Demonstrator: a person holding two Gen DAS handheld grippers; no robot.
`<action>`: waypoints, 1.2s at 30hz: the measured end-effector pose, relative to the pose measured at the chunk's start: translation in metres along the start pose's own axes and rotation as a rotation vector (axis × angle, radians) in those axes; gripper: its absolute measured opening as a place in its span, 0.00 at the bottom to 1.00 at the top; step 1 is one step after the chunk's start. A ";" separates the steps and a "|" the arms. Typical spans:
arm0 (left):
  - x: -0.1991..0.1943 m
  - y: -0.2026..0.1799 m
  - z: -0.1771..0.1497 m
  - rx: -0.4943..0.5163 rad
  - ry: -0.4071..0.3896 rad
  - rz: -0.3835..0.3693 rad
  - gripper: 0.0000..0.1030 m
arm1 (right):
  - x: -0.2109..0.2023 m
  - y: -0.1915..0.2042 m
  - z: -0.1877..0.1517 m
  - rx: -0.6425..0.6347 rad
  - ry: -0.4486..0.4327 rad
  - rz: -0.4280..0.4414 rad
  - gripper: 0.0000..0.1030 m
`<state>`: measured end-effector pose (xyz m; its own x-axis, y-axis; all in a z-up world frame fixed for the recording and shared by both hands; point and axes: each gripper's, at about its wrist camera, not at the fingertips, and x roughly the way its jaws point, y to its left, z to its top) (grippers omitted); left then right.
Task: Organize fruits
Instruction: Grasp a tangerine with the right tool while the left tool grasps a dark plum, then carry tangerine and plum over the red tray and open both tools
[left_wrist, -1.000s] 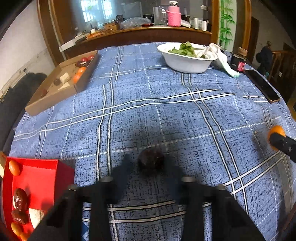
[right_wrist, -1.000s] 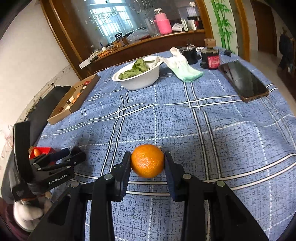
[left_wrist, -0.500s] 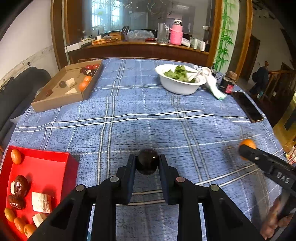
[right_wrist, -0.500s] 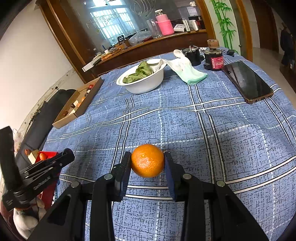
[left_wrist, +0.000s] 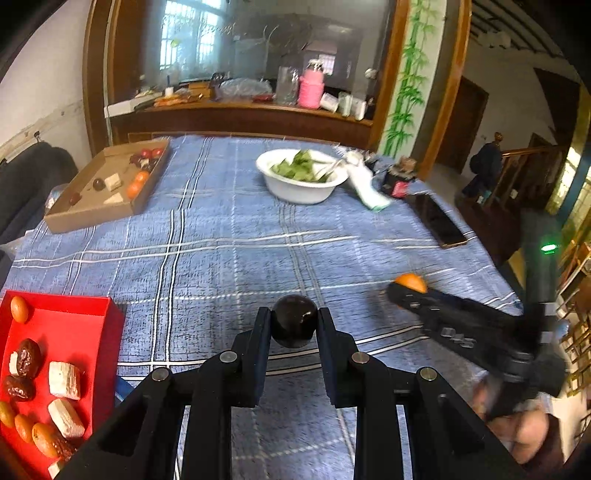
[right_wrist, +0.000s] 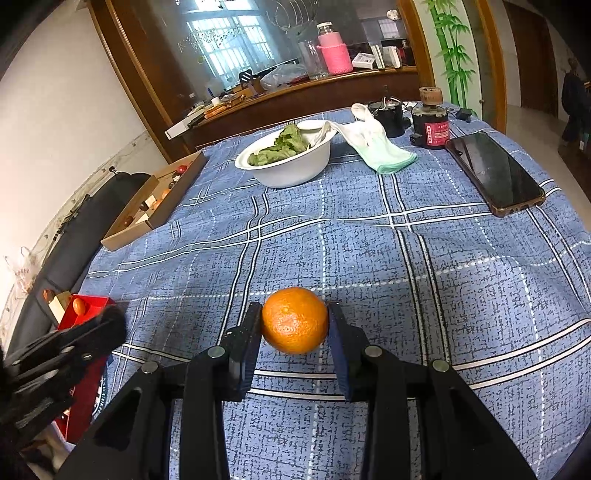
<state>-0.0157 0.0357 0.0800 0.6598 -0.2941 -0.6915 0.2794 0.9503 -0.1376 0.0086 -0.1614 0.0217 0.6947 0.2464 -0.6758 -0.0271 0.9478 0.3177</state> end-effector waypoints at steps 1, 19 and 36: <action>-0.006 -0.001 0.001 0.001 -0.011 -0.007 0.24 | 0.000 0.000 0.000 -0.002 -0.003 -0.010 0.32; -0.145 0.084 -0.032 -0.123 -0.239 0.100 0.24 | -0.044 -0.006 -0.008 0.114 -0.070 0.075 0.33; -0.137 0.209 -0.097 -0.355 -0.156 0.257 0.24 | -0.033 0.181 -0.040 -0.182 0.114 0.360 0.33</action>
<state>-0.1158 0.2842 0.0771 0.7808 -0.0310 -0.6240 -0.1450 0.9625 -0.2293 -0.0482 0.0104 0.0745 0.5342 0.5797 -0.6153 -0.3876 0.8148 0.4311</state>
